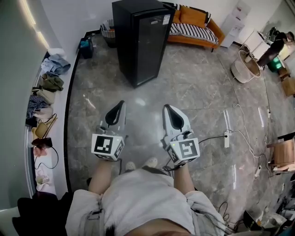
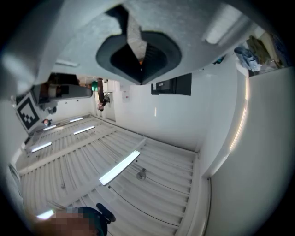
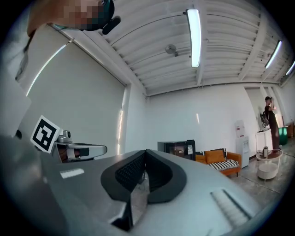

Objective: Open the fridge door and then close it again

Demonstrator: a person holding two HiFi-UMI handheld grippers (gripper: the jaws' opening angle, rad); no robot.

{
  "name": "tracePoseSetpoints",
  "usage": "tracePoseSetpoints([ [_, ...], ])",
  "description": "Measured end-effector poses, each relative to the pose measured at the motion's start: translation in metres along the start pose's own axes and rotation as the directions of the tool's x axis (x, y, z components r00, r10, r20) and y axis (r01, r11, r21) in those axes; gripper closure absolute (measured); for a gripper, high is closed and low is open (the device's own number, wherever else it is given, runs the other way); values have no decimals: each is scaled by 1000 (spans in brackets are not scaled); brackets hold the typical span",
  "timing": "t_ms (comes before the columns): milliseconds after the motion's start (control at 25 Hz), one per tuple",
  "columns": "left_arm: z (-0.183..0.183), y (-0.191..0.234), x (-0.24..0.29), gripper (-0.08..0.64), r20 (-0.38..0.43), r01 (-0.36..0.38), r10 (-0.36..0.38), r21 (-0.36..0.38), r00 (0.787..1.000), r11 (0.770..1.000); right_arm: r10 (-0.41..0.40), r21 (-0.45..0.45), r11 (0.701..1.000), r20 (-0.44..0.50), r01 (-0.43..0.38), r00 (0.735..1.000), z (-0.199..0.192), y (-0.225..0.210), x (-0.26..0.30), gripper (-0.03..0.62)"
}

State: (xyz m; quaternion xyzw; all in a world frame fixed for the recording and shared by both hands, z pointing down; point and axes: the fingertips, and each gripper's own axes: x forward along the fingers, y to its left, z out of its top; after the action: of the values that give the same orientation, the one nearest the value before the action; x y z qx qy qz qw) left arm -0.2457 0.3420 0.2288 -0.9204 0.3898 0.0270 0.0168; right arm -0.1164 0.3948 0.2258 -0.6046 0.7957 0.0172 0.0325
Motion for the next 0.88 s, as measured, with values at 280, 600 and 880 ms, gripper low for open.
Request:
tracePoseSetpoints([
  [280, -3, -9, 27, 558, 3, -26, 26, 9, 1000, 1000, 30, 31, 999, 15, -30, 999, -5, -29, 12, 590],
  [600, -13, -25, 51, 558, 4, -78, 78, 12, 997, 997, 71, 34, 997, 24, -72, 997, -13, -65, 16, 589],
  [880, -16, -18, 86, 558, -6, -66, 67, 29, 998, 997, 83, 59, 995, 26, -85, 996, -18, -88, 42, 591],
])
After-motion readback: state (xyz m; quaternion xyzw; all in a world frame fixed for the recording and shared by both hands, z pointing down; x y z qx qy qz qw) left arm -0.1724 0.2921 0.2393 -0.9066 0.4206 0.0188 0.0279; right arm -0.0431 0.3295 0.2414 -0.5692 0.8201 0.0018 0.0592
